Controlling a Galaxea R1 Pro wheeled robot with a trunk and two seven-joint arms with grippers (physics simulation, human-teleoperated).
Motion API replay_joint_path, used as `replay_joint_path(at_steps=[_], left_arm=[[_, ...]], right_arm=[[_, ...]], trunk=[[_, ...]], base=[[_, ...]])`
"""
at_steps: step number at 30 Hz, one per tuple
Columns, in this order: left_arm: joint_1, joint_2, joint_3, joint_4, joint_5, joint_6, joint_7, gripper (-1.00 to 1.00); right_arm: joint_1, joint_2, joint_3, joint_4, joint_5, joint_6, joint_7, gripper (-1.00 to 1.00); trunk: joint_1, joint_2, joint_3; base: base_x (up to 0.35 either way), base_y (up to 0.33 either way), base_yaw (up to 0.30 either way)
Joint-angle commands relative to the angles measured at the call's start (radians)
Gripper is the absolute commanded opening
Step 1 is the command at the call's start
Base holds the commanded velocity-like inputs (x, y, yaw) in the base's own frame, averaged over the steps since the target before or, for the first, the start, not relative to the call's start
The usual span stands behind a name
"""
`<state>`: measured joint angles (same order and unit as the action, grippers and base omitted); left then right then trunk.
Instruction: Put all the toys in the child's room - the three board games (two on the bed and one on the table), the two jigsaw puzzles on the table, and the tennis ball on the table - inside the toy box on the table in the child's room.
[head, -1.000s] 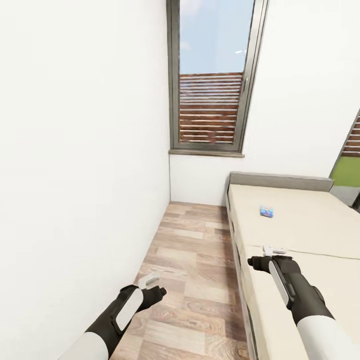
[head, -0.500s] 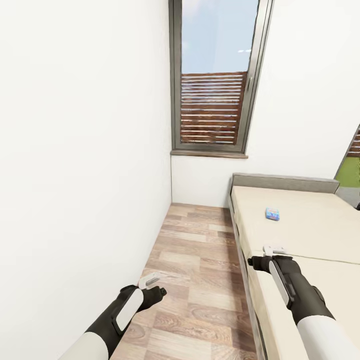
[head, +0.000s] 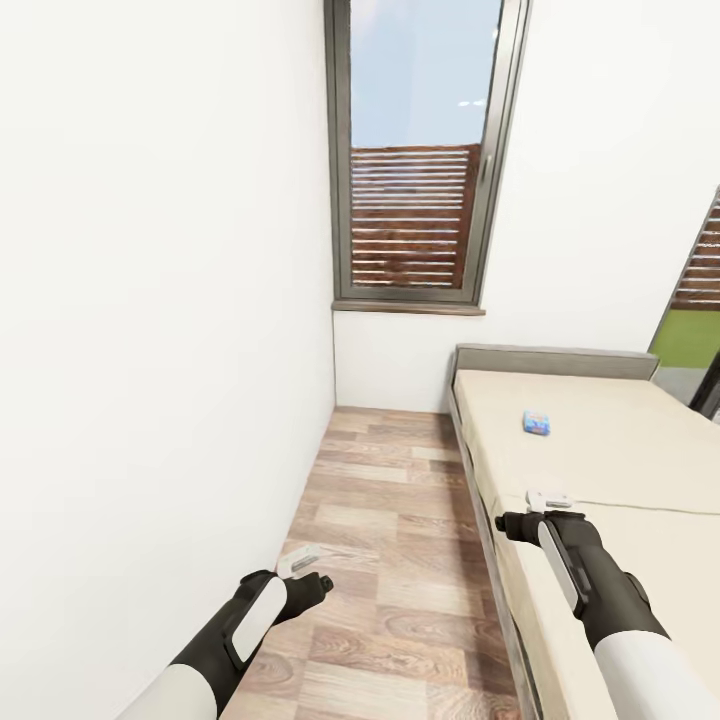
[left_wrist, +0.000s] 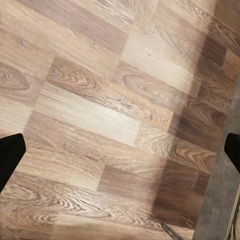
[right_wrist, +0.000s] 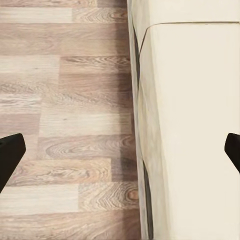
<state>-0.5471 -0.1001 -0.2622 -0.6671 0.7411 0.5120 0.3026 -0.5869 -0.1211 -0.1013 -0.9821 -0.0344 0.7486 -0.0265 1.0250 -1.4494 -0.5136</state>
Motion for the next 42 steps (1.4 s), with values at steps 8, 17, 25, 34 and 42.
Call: replay_joint_path(at_steps=[8, 17, 25, 34, 42], left_arm=[[-0.001, 0.0, -0.004, -0.002, 0.011, 0.001, 0.008, 1.0], [-0.001, 0.0, -0.003, -0.002, 0.011, 0.001, 0.007, 1.0], [-0.001, 0.0, -0.004, -0.002, 0.011, -0.001, 0.005, 1.0], [-0.001, -0.023, -0.006, -0.001, 0.011, -0.021, -0.032, 1.0], [-0.001, -0.034, -0.004, 0.015, 0.016, -0.037, -0.049, 1.0]], right_arm=[[-0.001, 0.0, -0.001, -0.001, -0.004, 0.005, -0.004, 1.0], [-0.001, -0.001, -0.001, -0.001, -0.004, 0.005, -0.003, 1.0], [-0.001, -0.002, -0.001, -0.001, -0.006, 0.005, -0.003, 1.0], [0.0, 0.006, 0.004, 0.008, -0.007, 0.005, -0.002, 1.0], [0.036, 0.028, 0.008, 0.01, -0.008, 0.006, -0.001, 1.0]], trunk=[[0.0, -0.001, -0.001], [0.0, -0.001, -0.001], [0.0, -0.001, -0.001], [0.0, -0.001, -0.001], [0.0, -0.001, -0.001]], base=[[0.0, 0.013, -0.148], [0.0, 0.001, -0.22], [0.0, 0.0, -0.046], [0.0, 0.0, -0.005], [0.0, 0.0, 0.0]])
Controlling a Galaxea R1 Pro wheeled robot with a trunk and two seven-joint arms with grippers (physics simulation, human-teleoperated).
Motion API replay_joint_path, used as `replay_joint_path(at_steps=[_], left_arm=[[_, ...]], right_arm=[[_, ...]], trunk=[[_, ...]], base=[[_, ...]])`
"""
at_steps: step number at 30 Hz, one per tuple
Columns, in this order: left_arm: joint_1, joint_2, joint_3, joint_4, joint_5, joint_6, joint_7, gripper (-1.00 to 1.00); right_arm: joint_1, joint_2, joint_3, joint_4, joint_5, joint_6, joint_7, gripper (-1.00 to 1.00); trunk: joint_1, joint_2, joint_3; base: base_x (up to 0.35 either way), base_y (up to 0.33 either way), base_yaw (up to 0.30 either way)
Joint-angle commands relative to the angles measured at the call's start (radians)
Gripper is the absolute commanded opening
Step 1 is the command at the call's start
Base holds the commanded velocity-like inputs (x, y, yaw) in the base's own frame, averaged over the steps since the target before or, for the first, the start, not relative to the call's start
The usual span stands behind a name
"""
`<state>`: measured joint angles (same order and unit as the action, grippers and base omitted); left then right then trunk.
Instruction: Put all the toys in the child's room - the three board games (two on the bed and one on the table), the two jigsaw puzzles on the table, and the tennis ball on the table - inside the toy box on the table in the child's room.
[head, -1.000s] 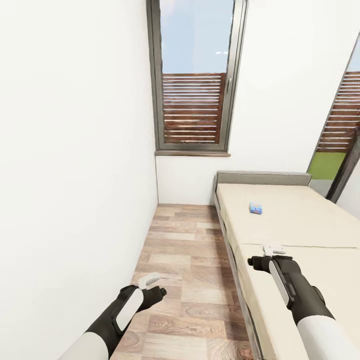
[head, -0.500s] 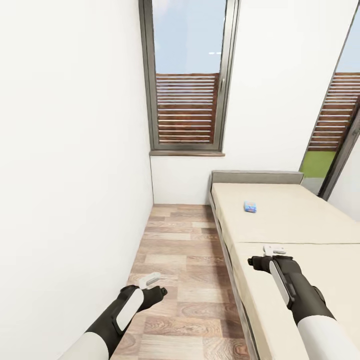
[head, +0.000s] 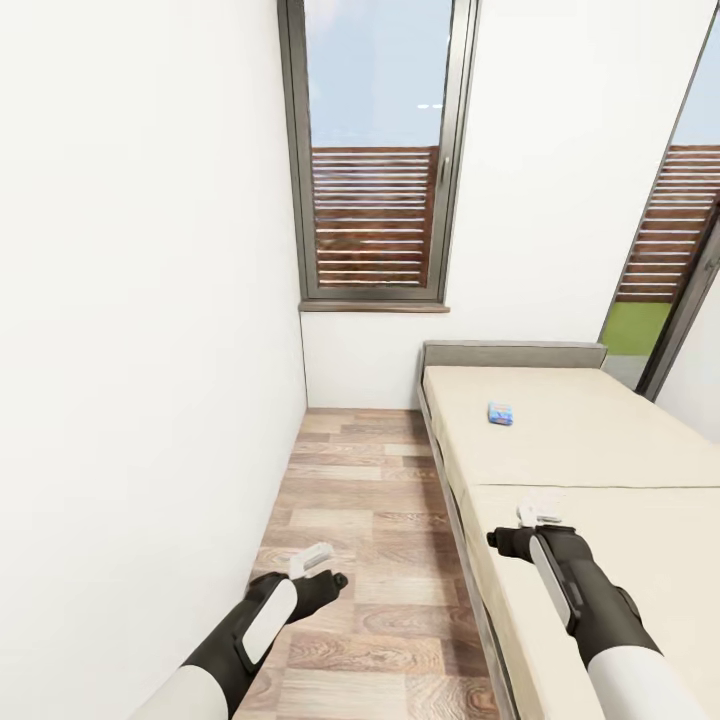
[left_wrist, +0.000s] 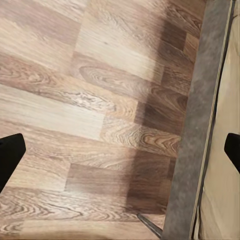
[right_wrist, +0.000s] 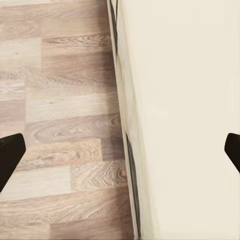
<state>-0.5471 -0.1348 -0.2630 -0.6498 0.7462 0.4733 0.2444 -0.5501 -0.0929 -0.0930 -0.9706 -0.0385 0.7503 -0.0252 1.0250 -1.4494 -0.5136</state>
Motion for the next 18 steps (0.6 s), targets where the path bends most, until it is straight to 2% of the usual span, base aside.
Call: replay_joint_path(at_steps=[1, 9, 18], left_arm=[[-0.001, 0.0, -0.004, -0.003, 0.011, 0.001, 0.009, 1.0], [-0.001, -0.001, -0.005, -0.007, 0.007, 0.001, 0.006, 1.0], [-0.001, 0.001, -0.005, -0.008, 0.006, 0.003, 0.006, 1.0]], right_arm=[[0.001, 0.0, -0.001, -0.002, -0.005, 0.004, -0.003, 1.0], [0.008, -0.002, -0.003, -0.003, -0.008, 0.004, 0.001, 1.0], [0.009, -0.007, -0.004, -0.003, -0.008, -0.014, 0.002, 1.0]], trunk=[[0.0, -0.001, -0.001], [0.0, -0.001, -0.001], [0.0, -0.001, -0.001]], base=[[0.0, 0.0, 0.0], [0.022, 0.0, 0.0], [0.273, 0.0, 0.0]])
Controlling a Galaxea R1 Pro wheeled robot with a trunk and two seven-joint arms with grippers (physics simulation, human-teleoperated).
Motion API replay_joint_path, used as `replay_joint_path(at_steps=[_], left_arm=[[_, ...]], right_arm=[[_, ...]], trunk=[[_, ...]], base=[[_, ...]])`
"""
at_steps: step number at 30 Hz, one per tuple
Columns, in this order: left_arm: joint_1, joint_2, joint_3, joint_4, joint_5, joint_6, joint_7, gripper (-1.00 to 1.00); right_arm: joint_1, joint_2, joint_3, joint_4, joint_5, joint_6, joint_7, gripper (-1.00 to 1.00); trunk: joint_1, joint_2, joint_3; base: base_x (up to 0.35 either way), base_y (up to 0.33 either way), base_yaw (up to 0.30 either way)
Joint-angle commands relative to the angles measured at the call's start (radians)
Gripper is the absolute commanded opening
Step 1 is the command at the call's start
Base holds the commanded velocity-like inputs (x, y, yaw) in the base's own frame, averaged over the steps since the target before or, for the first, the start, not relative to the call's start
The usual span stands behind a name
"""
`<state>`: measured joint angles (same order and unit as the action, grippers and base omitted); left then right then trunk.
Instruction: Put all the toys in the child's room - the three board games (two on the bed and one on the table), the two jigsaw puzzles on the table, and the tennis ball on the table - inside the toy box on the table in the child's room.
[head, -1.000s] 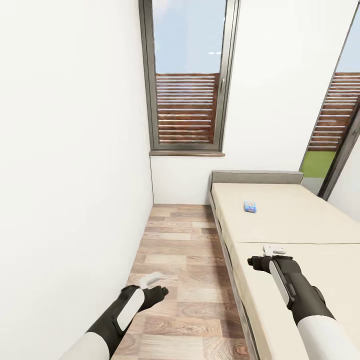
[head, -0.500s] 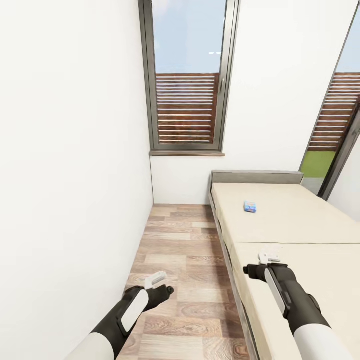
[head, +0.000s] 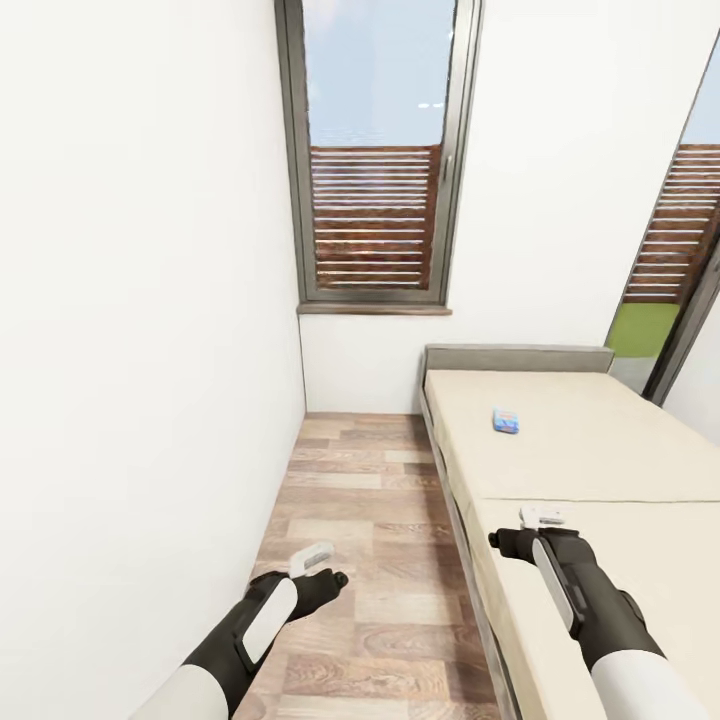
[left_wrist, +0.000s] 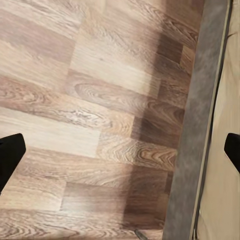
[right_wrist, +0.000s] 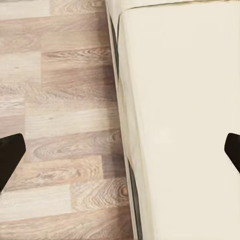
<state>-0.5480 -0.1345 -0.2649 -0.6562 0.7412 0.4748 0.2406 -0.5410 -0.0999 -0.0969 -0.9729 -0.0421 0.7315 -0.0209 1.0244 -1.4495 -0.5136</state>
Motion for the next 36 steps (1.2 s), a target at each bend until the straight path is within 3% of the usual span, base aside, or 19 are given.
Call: replay_joint_path(at_steps=[1, 18, 36], left_arm=[[-0.001, 0.001, -0.004, -0.002, 0.01, 0.002, 0.009, 1.0], [-0.001, 0.002, -0.004, -0.002, 0.009, 0.003, 0.013, 1.0], [-0.001, 0.002, -0.004, -0.002, 0.009, 0.002, 0.012, 1.0]], right_arm=[[-0.001, 0.0, -0.001, -0.001, -0.004, -0.001, -0.002, 1.0], [0.0, 0.003, -0.003, -0.001, -0.004, -0.012, -0.004, 1.0], [0.0, 0.002, -0.007, -0.001, -0.004, -0.012, -0.005, 1.0]], trunk=[[0.001, -0.001, -0.001], [0.001, -0.001, -0.001], [0.001, -0.001, -0.001]], base=[[0.33, 0.0, 0.0], [0.33, 0.009, 0.0], [0.044, 0.011, 0.0]])
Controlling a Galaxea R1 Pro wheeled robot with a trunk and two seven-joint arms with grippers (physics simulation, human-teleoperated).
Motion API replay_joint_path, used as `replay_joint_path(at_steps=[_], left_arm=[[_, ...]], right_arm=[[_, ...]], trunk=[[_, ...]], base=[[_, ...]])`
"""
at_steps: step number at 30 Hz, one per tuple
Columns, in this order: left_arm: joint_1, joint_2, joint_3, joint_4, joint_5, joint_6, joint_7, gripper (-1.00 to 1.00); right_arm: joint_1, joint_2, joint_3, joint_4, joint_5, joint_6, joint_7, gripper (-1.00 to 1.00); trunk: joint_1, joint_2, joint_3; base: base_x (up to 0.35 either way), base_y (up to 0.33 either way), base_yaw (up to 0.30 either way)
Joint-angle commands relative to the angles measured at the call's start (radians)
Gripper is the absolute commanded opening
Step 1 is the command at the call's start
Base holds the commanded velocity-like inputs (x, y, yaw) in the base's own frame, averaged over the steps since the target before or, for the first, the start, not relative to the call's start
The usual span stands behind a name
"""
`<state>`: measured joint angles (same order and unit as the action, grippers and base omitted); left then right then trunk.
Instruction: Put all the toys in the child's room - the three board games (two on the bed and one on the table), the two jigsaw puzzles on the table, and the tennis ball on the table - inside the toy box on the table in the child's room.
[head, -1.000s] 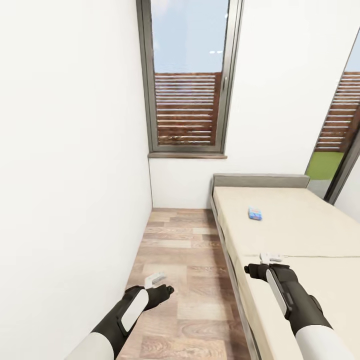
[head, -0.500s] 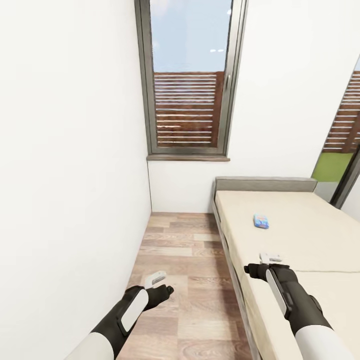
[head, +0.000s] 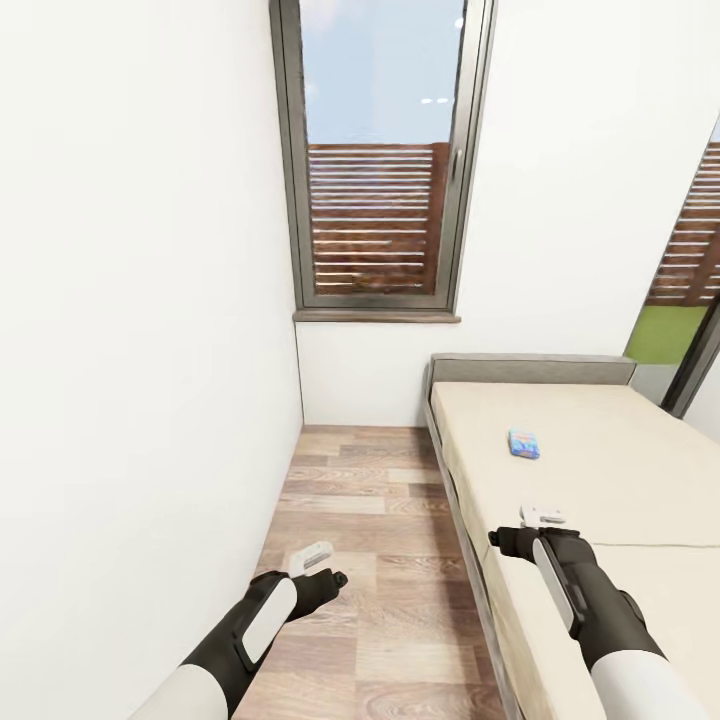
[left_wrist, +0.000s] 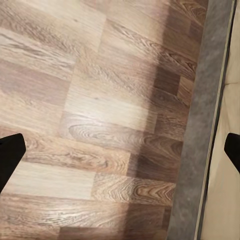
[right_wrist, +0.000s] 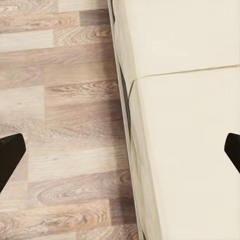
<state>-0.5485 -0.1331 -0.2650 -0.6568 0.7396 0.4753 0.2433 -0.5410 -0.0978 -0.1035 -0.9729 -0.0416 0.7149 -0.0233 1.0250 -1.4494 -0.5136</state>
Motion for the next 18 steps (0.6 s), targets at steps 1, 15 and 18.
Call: replay_joint_path(at_steps=[1, 15, 18], left_arm=[[-0.001, 0.0, -0.003, -0.002, 0.011, 0.002, 0.01, 1.0], [-0.001, 0.001, -0.003, -0.003, 0.011, 0.004, 0.009, 1.0], [-0.001, 0.001, -0.003, -0.003, 0.011, 0.004, 0.012, 1.0]], right_arm=[[-0.001, 0.0, 0.0, -0.001, -0.004, 0.005, -0.003, 1.0], [-0.001, 0.0, -0.001, -0.001, -0.004, 0.005, -0.003, 1.0], [-0.001, -0.001, -0.001, -0.001, -0.004, 0.005, -0.003, 1.0]], trunk=[[0.0, -0.001, -0.001], [0.0, -0.001, -0.001], [0.0, -0.001, -0.001]], base=[[0.002, 0.001, 0.0], [0.159, 0.0, 0.0], [0.31, 0.0, 0.0]])
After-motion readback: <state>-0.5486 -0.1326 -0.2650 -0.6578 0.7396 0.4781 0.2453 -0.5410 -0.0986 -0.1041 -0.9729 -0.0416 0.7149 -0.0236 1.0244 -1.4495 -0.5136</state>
